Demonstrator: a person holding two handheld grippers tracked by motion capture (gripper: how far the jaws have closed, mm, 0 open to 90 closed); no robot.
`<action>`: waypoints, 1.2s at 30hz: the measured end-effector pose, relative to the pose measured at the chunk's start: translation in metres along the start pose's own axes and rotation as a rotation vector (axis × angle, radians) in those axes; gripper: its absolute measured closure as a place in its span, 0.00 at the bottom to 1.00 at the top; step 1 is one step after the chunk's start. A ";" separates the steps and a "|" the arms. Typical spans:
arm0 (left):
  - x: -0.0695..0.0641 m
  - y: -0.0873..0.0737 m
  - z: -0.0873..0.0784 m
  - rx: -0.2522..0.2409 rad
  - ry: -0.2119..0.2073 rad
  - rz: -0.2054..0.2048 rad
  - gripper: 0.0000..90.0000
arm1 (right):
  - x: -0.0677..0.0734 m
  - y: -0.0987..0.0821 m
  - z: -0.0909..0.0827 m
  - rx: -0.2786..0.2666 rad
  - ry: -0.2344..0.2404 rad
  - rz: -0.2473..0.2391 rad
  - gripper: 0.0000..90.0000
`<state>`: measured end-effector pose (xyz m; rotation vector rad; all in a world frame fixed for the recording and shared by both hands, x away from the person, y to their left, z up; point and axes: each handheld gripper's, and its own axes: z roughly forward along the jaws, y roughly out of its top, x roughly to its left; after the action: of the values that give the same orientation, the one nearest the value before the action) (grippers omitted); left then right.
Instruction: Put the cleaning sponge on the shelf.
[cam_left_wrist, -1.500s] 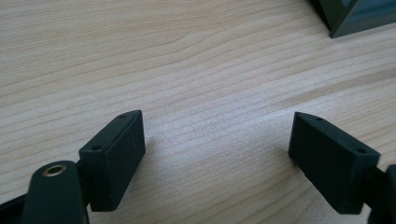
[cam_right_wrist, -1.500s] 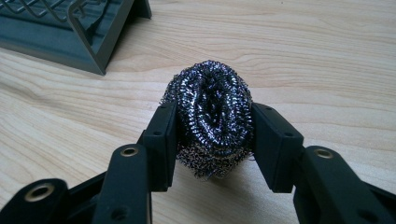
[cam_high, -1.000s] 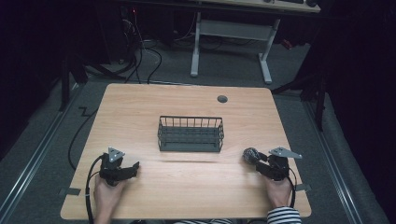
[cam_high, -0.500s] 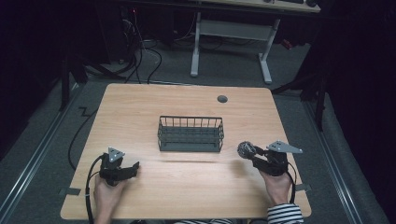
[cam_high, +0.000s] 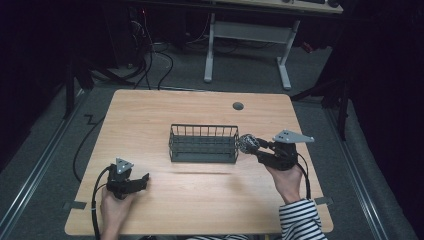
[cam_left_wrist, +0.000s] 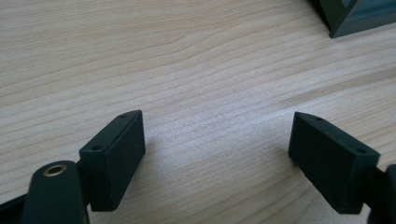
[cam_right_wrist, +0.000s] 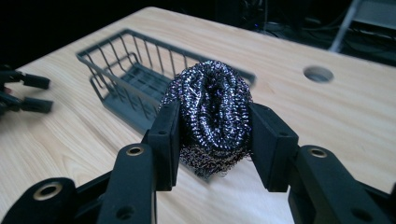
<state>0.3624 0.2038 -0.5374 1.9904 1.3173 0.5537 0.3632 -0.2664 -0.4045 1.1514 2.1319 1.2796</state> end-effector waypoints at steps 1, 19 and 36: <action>0.000 0.000 0.000 0.000 0.000 0.000 0.21 | 0.002 0.005 0.003 0.001 0.006 -0.009 0.64; 0.000 0.000 0.000 0.000 0.000 0.000 0.21 | 0.008 0.036 0.090 0.164 0.043 -0.004 0.63; 0.000 0.000 0.000 0.000 0.000 0.000 0.21 | 0.007 0.027 0.118 0.223 0.017 0.005 0.46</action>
<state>0.3624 0.2039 -0.5374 1.9898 1.3174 0.5535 0.4520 -0.1911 -0.4398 1.2371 2.3319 1.0778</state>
